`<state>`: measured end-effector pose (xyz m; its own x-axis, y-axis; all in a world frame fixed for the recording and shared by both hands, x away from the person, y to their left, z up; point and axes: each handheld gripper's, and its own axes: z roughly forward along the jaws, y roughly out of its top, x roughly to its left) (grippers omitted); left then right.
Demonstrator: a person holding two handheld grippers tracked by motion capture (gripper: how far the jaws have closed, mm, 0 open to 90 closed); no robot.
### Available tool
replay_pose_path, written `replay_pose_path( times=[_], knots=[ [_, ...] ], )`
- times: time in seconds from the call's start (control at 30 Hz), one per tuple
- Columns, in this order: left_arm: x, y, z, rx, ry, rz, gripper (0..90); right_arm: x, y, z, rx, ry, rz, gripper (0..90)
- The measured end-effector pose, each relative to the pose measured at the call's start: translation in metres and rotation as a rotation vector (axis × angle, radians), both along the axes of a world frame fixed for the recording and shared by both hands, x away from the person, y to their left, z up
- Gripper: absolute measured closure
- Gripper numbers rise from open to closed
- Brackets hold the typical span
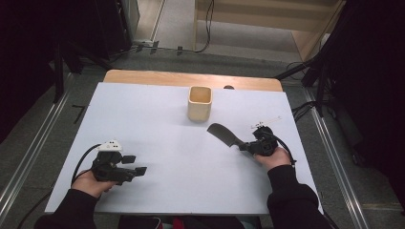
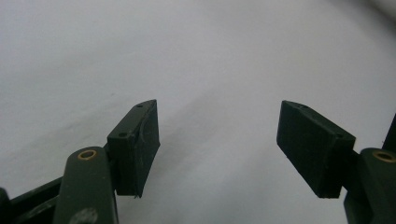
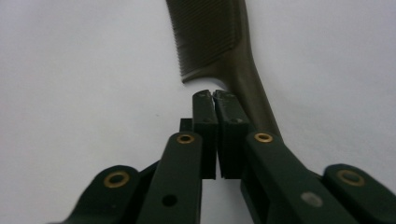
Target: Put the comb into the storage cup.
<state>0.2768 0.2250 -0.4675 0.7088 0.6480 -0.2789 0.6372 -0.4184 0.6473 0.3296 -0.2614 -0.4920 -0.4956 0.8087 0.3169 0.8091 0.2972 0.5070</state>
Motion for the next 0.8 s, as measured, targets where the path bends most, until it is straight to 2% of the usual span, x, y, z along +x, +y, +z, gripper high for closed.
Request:
replay_pose_path(
  times=[0.03, 0.1, 0.17, 0.2, 0.23, 0.3, 0.33, 0.37, 0.47, 0.53, 0.63, 0.8],
  knots=[
    [0.000, 0.000, 0.000, -0.003, 0.000, 0.001, 30.4, 0.000, 0.000, 0.000, 0.000, 0.000, 0.000, 82.8],
    [0.000, 0.000, 0.000, -0.002, 0.000, 0.001, 30.4, -0.007, 0.001, 0.008, 0.012, -0.047, 0.001, 72.0],
    [0.000, 0.000, 0.000, 0.001, 0.000, -0.001, 30.4, -0.011, 0.002, 0.012, 0.023, -0.065, 0.002, 65.1],
    [0.000, 0.000, 0.000, 0.001, 0.000, -0.001, 30.4, -0.011, 0.002, 0.012, 0.023, -0.065, 0.002, 65.1],
    [0.000, 0.000, 0.000, -0.002, 0.000, 0.001, 30.4, -0.016, 0.003, 0.015, 0.030, -0.088, -0.003, 56.0],
    [0.000, 0.000, 0.000, -0.002, 0.001, 0.001, 30.3, -0.018, 0.003, 0.016, 0.035, -0.100, 0.009, 53.0],
    [0.000, 0.000, 0.000, -0.002, 0.001, 0.000, 30.4, -0.024, 0.004, 0.018, 0.048, -0.116, 0.015, 46.1],
    [0.000, 0.000, 0.000, -0.002, 0.001, 0.000, 30.4, -0.024, 0.004, 0.018, 0.048, -0.116, 0.015, 46.1],
    [0.000, 0.000, 0.000, -0.003, 0.001, 0.000, 30.4, -0.034, 0.004, 0.020, 0.097, -0.116, 0.007, 37.3],
    [0.000, 0.000, 0.000, -0.003, 0.001, 0.001, 30.3, -0.039, 0.004, 0.022, 0.110, -0.126, 0.001, 34.0],
    [0.000, 0.000, 0.000, -0.003, 0.001, 0.001, 30.4, -0.046, 0.004, 0.024, 0.125, -0.139, 0.021, 29.3],
    [0.000, 0.000, 0.000, -0.007, 0.004, 0.000, 30.4, -0.053, 0.005, 0.025, 0.142, -0.149, 0.037, 28.9]
  ],
)
